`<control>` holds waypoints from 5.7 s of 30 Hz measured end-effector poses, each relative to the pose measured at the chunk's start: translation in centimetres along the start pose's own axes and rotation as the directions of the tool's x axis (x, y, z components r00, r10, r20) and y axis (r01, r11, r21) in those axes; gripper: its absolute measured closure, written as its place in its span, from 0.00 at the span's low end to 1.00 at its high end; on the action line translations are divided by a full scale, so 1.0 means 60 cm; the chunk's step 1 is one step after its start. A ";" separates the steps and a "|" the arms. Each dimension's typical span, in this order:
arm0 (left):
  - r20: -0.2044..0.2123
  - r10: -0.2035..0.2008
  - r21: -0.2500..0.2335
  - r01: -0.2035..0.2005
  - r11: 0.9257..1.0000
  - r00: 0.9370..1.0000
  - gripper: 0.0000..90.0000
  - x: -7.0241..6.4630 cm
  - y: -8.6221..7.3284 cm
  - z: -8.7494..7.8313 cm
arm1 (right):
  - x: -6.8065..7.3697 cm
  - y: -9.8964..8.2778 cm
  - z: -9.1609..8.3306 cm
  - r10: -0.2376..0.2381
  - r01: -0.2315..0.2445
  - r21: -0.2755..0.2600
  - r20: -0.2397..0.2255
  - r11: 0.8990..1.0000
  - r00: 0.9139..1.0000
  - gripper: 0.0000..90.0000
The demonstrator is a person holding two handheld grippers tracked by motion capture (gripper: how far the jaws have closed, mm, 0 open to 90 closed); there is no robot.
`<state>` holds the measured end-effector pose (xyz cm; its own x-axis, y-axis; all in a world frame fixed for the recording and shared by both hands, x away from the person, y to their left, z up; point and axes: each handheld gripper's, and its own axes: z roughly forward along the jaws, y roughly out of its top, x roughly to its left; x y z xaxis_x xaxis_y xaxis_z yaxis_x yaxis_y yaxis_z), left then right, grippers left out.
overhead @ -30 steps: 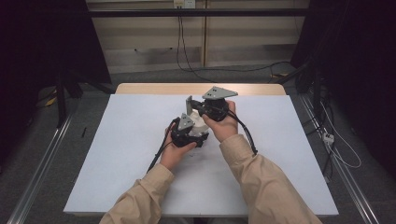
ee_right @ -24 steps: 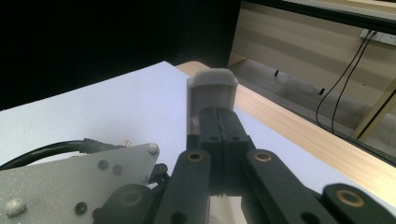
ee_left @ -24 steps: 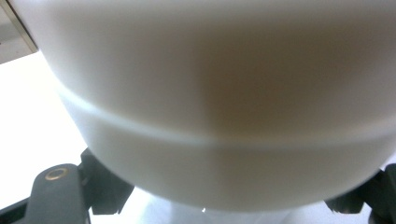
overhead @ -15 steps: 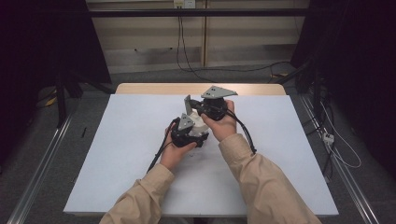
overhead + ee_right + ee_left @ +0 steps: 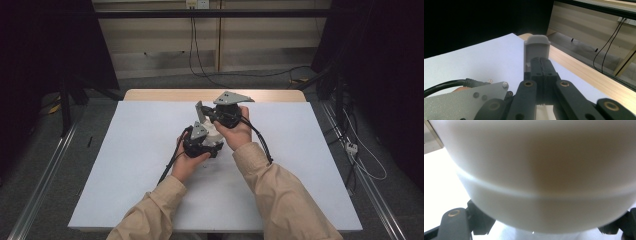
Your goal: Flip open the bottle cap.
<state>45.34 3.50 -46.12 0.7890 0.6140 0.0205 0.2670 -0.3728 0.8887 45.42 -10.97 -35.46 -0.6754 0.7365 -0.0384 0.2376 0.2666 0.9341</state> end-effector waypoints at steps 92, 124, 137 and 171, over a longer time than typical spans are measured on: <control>-0.009 0.010 0.006 -0.010 1.000 1.000 0.21 -0.001 0.001 0.000 | -0.003 -0.002 0.049 0.002 0.000 0.036 -0.049 0.999 0.999 1.00; -0.015 0.015 0.007 -0.015 1.000 1.000 0.21 -0.003 0.001 0.001 | -0.006 -0.006 0.068 0.012 -0.008 0.058 -0.071 0.998 0.997 1.00; -0.015 0.016 0.008 -0.016 1.000 1.000 0.21 -0.003 0.001 0.001 | -0.006 -0.010 0.073 0.017 -0.011 0.075 -0.084 0.997 0.996 1.00; 0.001 -0.005 -0.007 0.005 1.000 1.000 0.20 -0.001 0.001 0.000 | -0.011 -0.010 0.067 0.014 -0.009 0.077 -0.067 0.997 0.998 0.99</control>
<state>45.29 3.47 -46.08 0.7884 0.6149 0.0152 0.2673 -0.3648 0.8919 48.50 -9.10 -37.43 -0.7172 0.6969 -0.0016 0.2967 0.3074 0.9041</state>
